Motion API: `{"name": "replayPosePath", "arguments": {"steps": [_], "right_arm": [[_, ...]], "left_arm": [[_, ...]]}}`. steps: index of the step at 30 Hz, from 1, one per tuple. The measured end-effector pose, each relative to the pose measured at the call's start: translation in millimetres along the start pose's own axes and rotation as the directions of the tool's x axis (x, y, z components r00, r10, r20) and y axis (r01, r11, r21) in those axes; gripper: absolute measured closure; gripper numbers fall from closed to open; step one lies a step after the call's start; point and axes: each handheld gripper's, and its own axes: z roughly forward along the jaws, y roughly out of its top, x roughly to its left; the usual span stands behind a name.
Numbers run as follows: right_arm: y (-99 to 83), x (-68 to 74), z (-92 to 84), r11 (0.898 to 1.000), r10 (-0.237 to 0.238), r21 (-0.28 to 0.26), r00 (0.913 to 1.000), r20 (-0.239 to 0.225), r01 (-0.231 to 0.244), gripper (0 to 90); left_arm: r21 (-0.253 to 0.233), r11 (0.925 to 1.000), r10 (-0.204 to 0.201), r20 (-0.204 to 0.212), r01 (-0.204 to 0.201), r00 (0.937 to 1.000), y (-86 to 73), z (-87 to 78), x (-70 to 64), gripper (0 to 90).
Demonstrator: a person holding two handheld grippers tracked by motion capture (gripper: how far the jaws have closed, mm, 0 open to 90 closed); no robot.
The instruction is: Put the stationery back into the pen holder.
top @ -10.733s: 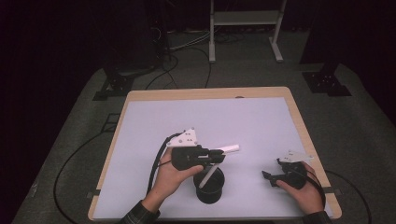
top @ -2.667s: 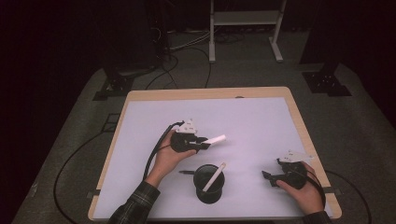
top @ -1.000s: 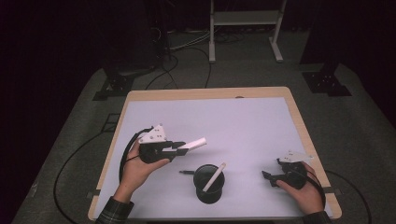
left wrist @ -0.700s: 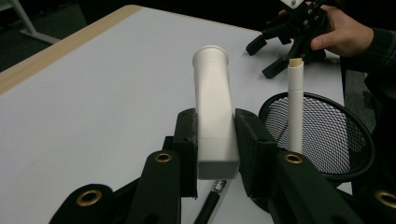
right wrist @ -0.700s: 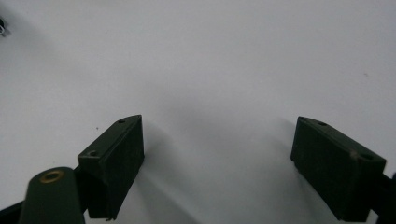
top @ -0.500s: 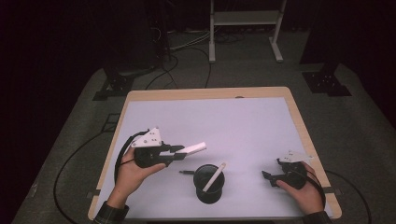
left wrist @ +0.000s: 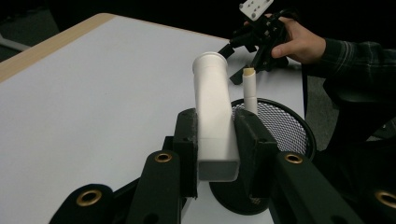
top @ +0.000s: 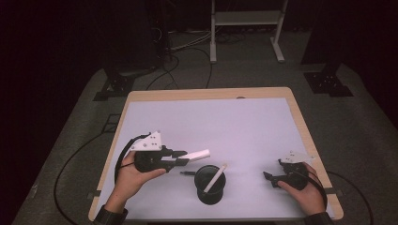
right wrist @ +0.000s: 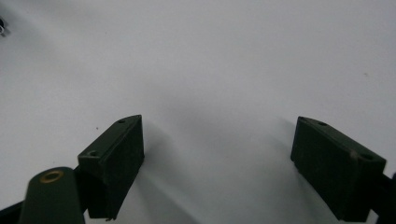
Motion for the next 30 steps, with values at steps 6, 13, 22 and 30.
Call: {"name": "replayPosePath", "arguments": {"steps": [6, 13, 22, 30], "right_arm": [[0.0, -0.1, 0.1, 1.0, -0.001, -0.001, 1.0, 0.0, 0.001, 16.0], [0.0, -0.1, 0.1, 1.0, -0.001, -0.001, 1.0, 0.0, 0.001, 16.0], [0.1, -0.1, 0.1, 1.0, -0.001, -0.001, 1.0, 0.0, 0.001, 16.0], [0.1, -0.1, 0.1, 1.0, -0.001, 0.0, 1.0, 0.0, 0.001, 16.0]], "left_arm": [[-0.002, 1.0, 0.0, 0.024, 0.0, 0.9997, 1.6, 1.0, -2.6, 70.9], [0.006, 1.0, 0.002, 0.048, -0.002, 0.9988, 2.5, 2.9, -4.5, 70.8], [0.013, 0.9999, 0.004, 0.071, -0.004, 0.9975, 2.8, 5.6, -5.9, 70.9], [0.02, 0.9998, 0.003, 0.086, -0.005, 0.9963, 3.1, 6.3, -6.4, 70.8]]}}
